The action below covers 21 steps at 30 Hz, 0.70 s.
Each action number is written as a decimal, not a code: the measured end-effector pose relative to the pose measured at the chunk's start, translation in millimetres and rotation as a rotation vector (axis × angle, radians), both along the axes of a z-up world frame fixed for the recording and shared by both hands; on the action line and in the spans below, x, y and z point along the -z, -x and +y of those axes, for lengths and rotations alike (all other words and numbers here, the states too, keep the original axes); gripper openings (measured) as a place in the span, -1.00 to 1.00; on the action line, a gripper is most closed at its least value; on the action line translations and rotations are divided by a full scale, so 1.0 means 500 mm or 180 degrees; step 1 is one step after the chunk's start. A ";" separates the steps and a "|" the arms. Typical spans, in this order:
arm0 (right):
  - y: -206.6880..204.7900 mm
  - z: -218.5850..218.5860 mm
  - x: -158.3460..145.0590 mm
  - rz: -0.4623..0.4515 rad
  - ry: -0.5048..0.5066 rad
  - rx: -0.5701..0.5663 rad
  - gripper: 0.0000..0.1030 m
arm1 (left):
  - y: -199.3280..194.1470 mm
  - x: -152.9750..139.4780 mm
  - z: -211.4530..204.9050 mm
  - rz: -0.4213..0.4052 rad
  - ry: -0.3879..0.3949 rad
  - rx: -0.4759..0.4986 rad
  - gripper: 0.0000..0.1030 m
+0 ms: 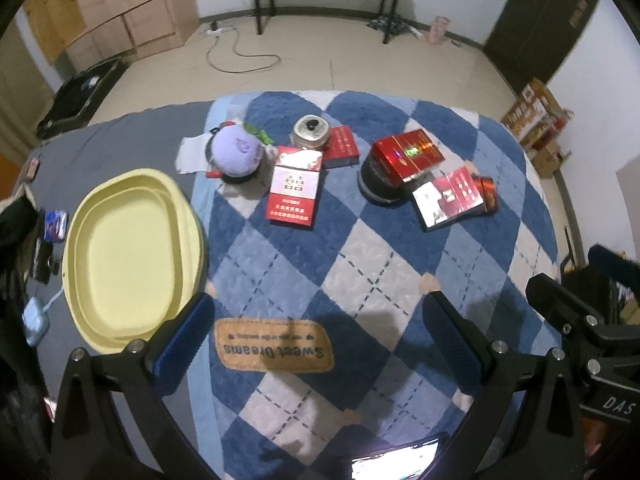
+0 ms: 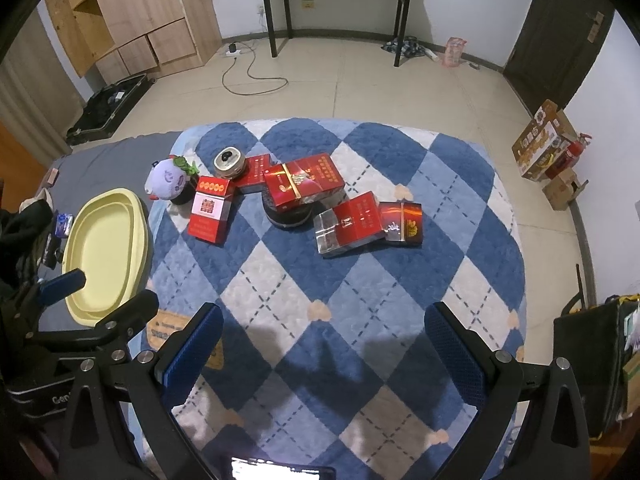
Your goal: Organize rigid objects
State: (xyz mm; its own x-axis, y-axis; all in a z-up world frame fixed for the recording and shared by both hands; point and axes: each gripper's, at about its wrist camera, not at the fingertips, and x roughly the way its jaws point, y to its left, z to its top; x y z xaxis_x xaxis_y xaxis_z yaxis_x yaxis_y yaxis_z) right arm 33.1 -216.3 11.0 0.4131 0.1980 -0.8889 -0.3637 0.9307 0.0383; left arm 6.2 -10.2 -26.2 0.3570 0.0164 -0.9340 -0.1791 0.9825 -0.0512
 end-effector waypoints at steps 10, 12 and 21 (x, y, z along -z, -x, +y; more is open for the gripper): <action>-0.009 -0.030 0.004 0.0026 -0.0011 -0.0009 0.99 | 0.016 0.001 -0.002 0.0005 -0.0072 0.0166 1.00; -0.015 -0.035 -0.001 0.0007 -0.0042 0.0019 0.99 | 0.017 0.003 0.000 0.0017 -0.0069 0.0139 1.00; -0.016 -0.034 -0.020 -0.0037 -0.0193 -0.0018 0.99 | 0.009 -0.007 0.022 -0.0027 0.0045 -0.0023 1.00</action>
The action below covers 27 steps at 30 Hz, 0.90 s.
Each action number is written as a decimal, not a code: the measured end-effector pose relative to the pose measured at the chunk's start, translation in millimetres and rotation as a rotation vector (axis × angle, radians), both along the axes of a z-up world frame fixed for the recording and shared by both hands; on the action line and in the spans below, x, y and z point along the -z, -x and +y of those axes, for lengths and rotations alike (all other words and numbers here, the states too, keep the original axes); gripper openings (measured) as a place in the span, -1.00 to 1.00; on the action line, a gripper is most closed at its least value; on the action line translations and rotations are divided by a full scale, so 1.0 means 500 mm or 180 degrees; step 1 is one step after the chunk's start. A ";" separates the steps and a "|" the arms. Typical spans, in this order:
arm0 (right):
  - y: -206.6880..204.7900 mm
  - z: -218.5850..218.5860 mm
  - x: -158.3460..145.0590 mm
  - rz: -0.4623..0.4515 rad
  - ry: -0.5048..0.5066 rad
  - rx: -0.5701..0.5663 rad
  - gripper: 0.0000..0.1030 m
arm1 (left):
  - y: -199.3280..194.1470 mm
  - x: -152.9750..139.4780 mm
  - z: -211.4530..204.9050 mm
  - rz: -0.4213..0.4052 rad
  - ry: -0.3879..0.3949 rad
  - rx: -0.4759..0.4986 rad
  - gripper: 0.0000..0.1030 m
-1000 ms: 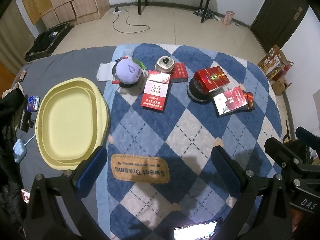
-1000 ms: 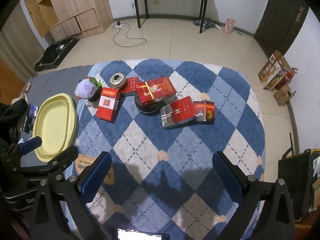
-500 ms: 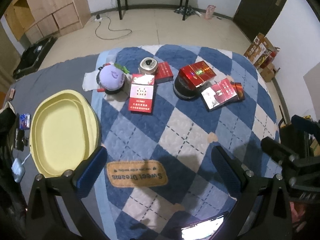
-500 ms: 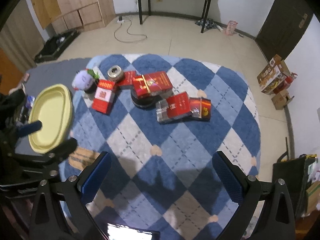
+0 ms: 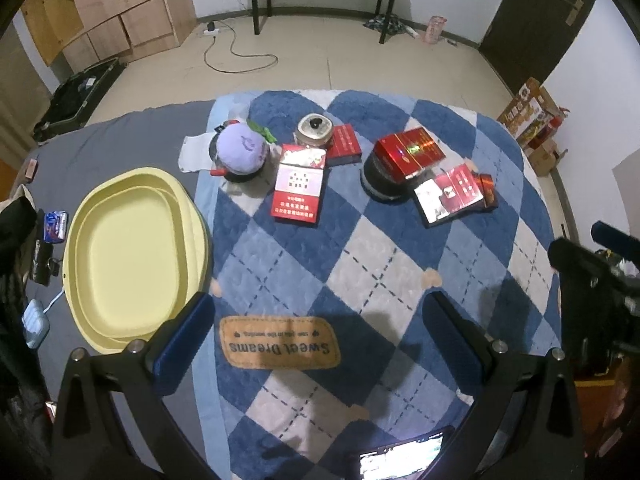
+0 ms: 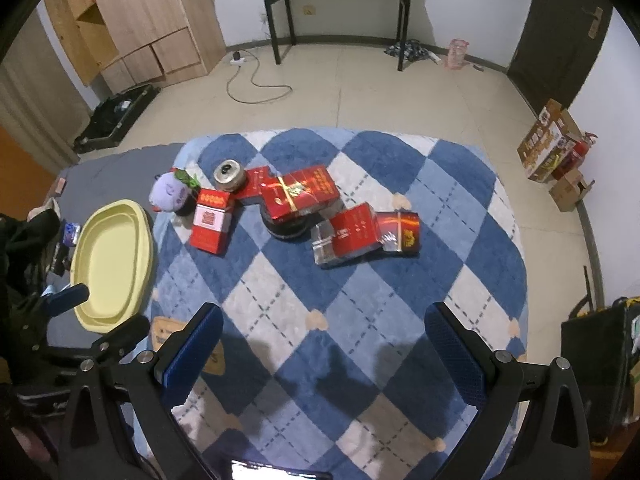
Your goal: Organize rigid objects
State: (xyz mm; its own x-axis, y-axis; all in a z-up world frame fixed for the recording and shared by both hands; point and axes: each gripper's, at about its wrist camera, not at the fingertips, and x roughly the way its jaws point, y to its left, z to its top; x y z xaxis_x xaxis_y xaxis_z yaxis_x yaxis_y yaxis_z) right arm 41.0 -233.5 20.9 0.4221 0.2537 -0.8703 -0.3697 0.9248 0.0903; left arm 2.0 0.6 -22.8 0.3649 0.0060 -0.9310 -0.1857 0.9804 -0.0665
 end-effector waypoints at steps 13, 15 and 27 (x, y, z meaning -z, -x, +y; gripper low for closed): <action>-0.019 -0.011 0.002 0.0086 0.0110 0.0090 0.99 | -0.024 -0.045 0.112 -0.0129 0.0134 -0.0354 1.00; -0.019 -0.013 -0.006 0.0076 0.0091 0.0099 0.99 | -0.024 -0.062 0.127 -0.0199 0.0090 -0.0431 1.00; -0.006 -0.014 -0.028 -0.0089 0.0204 0.0088 0.99 | -0.031 -0.076 0.110 -0.0172 0.0167 -0.0447 1.00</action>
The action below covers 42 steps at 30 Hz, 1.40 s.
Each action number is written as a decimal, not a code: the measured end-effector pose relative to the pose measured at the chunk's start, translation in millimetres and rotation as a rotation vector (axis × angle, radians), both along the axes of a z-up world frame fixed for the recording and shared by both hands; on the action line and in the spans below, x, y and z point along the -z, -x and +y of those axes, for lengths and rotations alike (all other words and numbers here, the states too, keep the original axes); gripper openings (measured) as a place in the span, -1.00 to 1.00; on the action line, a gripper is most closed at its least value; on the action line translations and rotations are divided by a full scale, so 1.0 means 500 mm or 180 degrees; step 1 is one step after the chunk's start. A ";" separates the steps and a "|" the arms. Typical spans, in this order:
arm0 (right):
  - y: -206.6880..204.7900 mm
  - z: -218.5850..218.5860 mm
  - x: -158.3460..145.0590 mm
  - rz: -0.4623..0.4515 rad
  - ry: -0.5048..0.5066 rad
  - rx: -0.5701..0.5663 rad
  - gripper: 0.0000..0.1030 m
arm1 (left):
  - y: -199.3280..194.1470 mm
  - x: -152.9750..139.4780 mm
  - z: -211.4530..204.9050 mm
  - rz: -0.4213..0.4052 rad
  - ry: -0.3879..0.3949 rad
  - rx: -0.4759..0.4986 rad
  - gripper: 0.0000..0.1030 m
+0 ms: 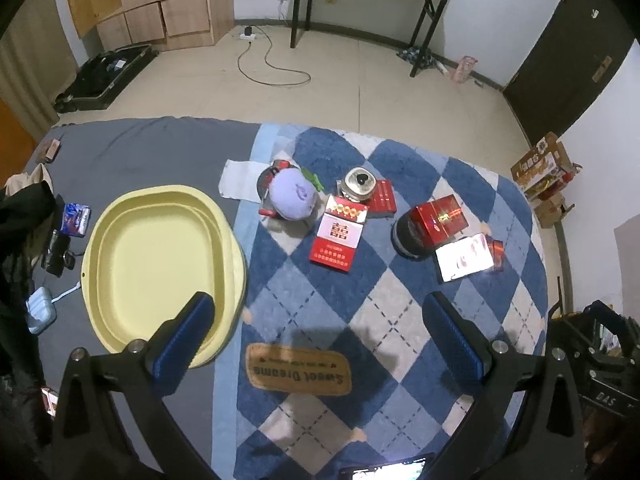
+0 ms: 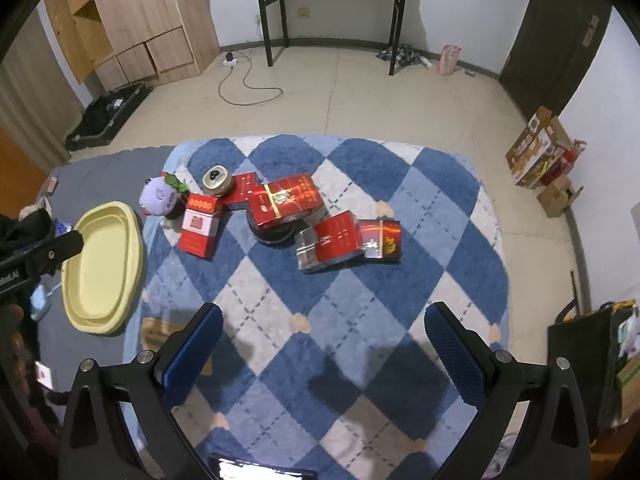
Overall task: Organize rigid objects
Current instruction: 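Grasp the silver-red cigarette pack with the right tool while the left tool grasps the purple plush toy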
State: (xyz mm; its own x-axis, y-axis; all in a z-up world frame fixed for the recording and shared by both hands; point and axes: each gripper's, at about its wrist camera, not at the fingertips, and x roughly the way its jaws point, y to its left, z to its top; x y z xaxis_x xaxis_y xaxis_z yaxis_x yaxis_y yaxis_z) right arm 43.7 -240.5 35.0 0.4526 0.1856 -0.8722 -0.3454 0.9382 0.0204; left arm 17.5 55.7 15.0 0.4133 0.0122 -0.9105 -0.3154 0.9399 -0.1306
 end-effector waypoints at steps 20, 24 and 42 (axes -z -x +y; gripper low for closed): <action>-0.081 -0.006 0.052 -0.0231 0.0440 -0.0302 0.99 | -0.091 -0.019 0.089 -0.0107 -0.0295 0.0048 1.00; -0.075 0.071 0.148 -0.0425 0.0028 -0.0612 0.99 | -0.134 0.049 0.099 0.0036 -0.0622 0.0552 1.00; -0.055 0.088 0.380 -0.1399 0.0169 -0.0585 0.99 | -0.192 0.253 0.073 -0.0420 -0.1519 0.1933 0.99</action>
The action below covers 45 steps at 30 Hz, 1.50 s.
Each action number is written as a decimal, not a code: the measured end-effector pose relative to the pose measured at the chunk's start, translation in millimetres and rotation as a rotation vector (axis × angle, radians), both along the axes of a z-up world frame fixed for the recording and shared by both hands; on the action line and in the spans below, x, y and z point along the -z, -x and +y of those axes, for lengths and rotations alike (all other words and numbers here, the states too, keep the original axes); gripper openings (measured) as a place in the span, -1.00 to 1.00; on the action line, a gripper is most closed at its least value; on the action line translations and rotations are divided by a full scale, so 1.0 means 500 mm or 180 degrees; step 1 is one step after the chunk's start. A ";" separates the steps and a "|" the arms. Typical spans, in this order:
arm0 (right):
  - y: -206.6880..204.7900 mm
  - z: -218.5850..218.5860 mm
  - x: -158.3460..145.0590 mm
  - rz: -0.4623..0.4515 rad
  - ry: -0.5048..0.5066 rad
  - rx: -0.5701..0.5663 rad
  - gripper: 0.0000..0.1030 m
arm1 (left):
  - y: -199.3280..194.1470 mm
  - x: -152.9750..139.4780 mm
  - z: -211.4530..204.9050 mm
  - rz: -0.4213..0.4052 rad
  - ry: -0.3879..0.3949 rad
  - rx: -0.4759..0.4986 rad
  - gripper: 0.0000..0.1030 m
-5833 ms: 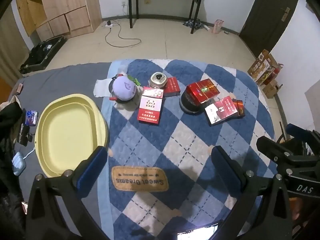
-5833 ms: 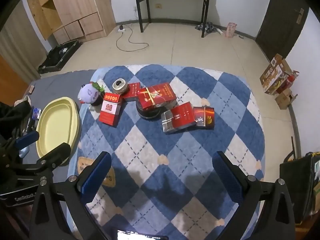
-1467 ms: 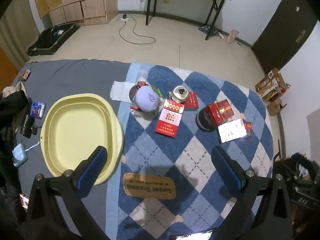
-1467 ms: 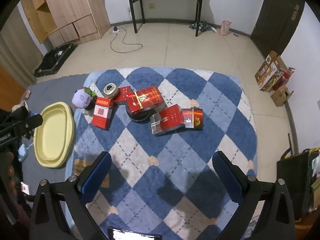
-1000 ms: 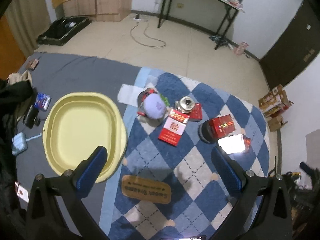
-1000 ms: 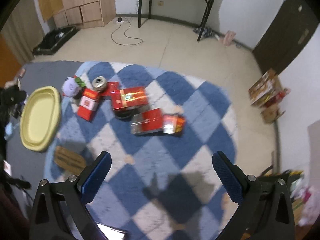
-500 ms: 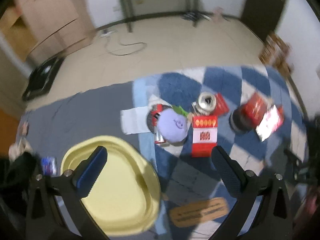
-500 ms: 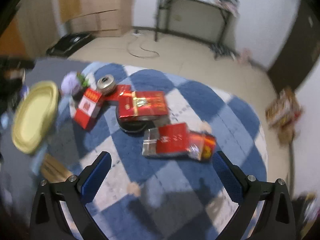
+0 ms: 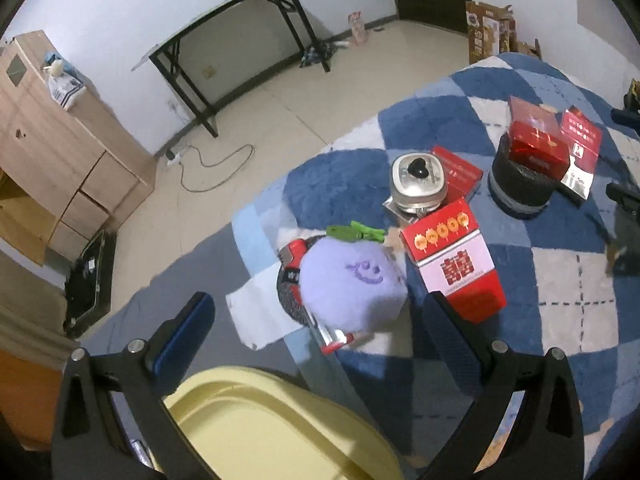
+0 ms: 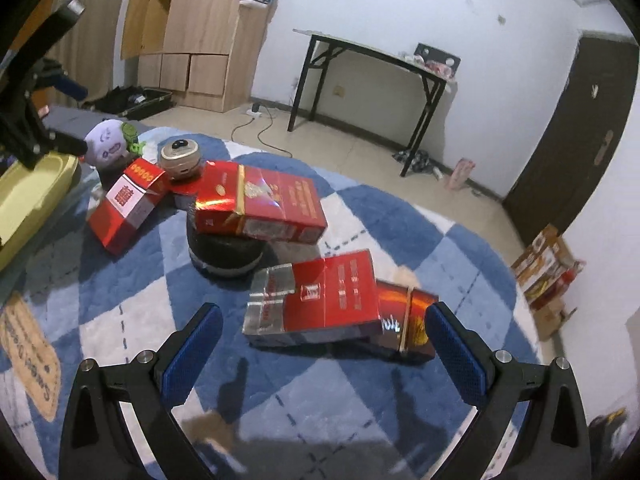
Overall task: Organize rigid objects
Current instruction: 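Grasp the silver-red cigarette pack with the right tool while the left tool grasps the purple plush toy, then carry both items into the yellow basin and open both tools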
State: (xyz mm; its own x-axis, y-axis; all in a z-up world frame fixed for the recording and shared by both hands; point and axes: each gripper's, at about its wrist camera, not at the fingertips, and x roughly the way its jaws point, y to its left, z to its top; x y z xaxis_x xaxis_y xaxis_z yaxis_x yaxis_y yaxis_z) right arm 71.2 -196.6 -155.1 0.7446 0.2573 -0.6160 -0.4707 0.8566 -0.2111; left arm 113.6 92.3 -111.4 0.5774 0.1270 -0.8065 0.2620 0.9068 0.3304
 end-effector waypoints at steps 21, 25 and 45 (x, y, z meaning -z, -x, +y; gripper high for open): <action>-0.099 0.111 0.060 -0.0057 0.0887 -0.0022 0.79 | -0.044 0.023 -0.006 0.0095 -0.0078 -0.0164 0.70; -0.106 0.118 0.072 -0.0054 0.0747 -0.0039 0.74 | -0.047 0.035 -0.032 0.0106 -0.0207 0.0005 0.60; -0.046 0.043 0.031 -0.0186 0.0277 -0.0230 0.73 | -0.039 -0.009 -0.020 0.0011 0.0617 -0.0128 -0.25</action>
State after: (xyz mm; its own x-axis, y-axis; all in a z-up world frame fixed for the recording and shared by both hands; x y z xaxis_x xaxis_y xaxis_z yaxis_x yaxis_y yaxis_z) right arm 94.0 -175.0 -170.6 0.7613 0.2589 -0.5944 -0.5152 0.7982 -0.3122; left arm 132.9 82.4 -106.9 0.5722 -0.0079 -0.8201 0.2250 0.9631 0.1476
